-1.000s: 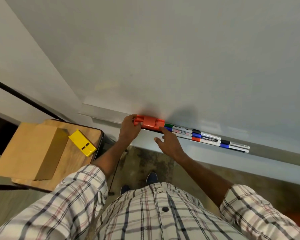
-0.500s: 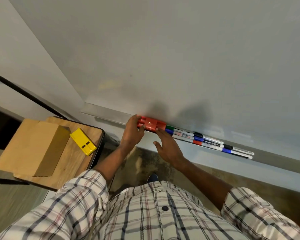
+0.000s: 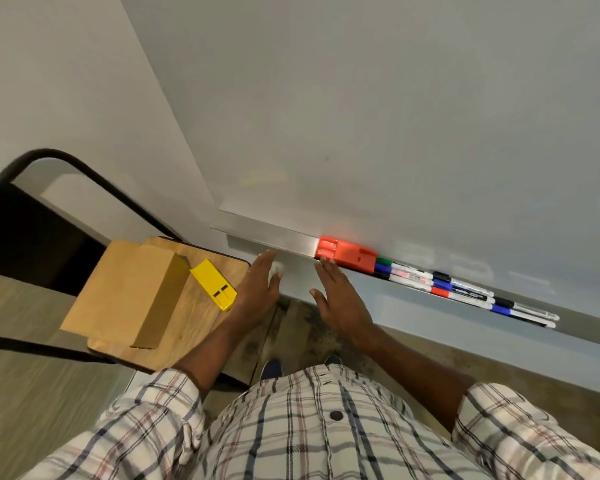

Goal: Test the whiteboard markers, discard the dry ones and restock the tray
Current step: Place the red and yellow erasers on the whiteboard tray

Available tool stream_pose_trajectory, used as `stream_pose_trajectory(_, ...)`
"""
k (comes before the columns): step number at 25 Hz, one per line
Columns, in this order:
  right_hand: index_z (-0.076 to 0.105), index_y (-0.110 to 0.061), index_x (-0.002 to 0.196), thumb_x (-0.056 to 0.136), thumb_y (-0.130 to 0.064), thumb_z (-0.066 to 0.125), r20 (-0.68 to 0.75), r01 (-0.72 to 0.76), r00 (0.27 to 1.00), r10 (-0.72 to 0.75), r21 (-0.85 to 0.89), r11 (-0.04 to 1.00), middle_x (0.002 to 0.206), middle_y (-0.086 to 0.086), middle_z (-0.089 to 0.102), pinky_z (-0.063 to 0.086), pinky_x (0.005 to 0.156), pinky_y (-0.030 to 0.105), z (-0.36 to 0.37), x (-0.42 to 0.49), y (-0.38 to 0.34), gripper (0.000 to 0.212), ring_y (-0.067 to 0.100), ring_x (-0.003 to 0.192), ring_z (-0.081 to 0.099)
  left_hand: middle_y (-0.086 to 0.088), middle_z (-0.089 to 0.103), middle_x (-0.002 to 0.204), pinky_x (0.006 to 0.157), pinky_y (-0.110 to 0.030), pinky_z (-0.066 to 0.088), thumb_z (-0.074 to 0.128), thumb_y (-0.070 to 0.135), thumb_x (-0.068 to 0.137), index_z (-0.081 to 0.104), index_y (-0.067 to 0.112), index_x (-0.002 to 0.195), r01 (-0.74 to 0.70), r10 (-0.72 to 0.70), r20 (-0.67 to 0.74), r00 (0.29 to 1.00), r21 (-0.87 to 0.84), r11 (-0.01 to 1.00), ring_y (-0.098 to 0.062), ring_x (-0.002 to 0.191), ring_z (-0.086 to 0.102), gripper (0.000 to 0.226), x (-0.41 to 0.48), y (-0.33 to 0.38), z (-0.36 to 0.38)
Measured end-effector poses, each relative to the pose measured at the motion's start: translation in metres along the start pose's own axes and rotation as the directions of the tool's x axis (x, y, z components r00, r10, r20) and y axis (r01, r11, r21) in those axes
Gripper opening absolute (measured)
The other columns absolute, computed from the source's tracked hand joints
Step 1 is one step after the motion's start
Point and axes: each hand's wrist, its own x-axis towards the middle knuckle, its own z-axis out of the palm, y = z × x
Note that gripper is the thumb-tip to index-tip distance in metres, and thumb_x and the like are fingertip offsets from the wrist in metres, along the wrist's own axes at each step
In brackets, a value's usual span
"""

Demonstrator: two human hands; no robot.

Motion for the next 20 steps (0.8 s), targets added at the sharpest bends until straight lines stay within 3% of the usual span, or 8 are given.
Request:
stream_pose_trajectory(2,0.02,-0.015,0.16,0.106,-0.036,0.047,0.007,0.045,0.999,-0.045,-0.027,0.999,0.169,0.003,0.012,0.017,0.127,0.04,0.015,0.005,-0.023,0.065,0.019,0.156,0.009,-0.015,0.041,0.158,0.123,-0.038,0.026,0.049,0.025,0.103,0.04,0.004,0.151,0.013,-0.012,-0.008,1.0,0.045,0.999,-0.03,0.148,0.035,0.053,-0.004,-0.029,-0.021)
stream_pose_trajectory(4,0.02,-0.014,0.16,0.105,-0.036,0.048,0.028,0.076,0.997,-0.076,-0.031,0.997,0.169,0.005,0.012,0.012,0.127,0.035,0.028,0.008,-0.046,0.065,0.02,0.156,0.01,-0.021,0.044,0.153,0.121,-0.04,0.028,0.05,0.019,0.101,0.044,-0.003,0.146,0.032,-0.031,-0.003,1.0,0.053,0.998,-0.035,0.145,0.039,0.051,-0.01,-0.059,-0.04)
stream_pose_trajectory(11,0.02,-0.009,0.159,0.103,-0.036,0.053,0.157,0.112,0.982,-0.102,-0.056,0.992,0.168,0.011,0.013,0.018,0.126,0.039,0.082,0.022,-0.092,0.071,0.028,0.155,0.015,-0.027,0.043,0.152,0.117,-0.045,0.032,0.059,0.013,0.099,0.036,-0.005,0.15,0.176,-0.192,0.085,0.978,0.166,0.97,-0.041,0.141,0.041,0.059,0.002,-0.129,-0.086)
stream_pose_trajectory(14,0.019,-0.008,0.159,0.102,-0.036,0.053,0.234,0.13,0.966,-0.11,-0.068,0.989,0.168,0.013,0.014,0.02,0.126,0.04,0.099,0.021,-0.103,0.072,0.028,0.155,0.016,-0.025,0.031,0.16,0.123,-0.042,0.024,0.056,0.015,0.102,0.025,-0.005,0.155,0.124,-0.166,0.175,0.97,0.226,0.966,-0.037,0.15,0.029,0.064,0.014,-0.14,-0.093)
stream_pose_trajectory(17,0.02,-0.007,0.159,0.101,-0.037,0.056,0.333,-0.007,0.943,-0.001,0.024,1.0,0.167,0.013,0.02,0.023,0.123,0.037,0.115,0.024,-0.107,0.075,0.027,0.154,0.021,-0.028,0.018,0.163,0.125,-0.042,0.017,0.054,0.017,0.102,0.02,-0.006,0.156,0.048,-0.144,0.281,0.949,0.322,0.945,-0.038,0.153,0.018,0.067,0.031,-0.141,-0.094)
stream_pose_trajectory(20,0.03,-0.004,0.155,0.1,-0.029,0.06,0.345,-0.175,0.933,0.104,0.179,0.968,0.155,0.019,0.042,0.035,0.111,0.034,0.122,0.026,-0.116,0.067,0.034,0.142,0.042,-0.032,0.014,0.163,0.125,-0.044,0.015,0.053,0.017,0.102,0.015,-0.008,0.155,0.037,-0.184,0.323,0.928,0.413,0.91,-0.041,0.153,0.014,0.07,0.044,-0.14,-0.096)
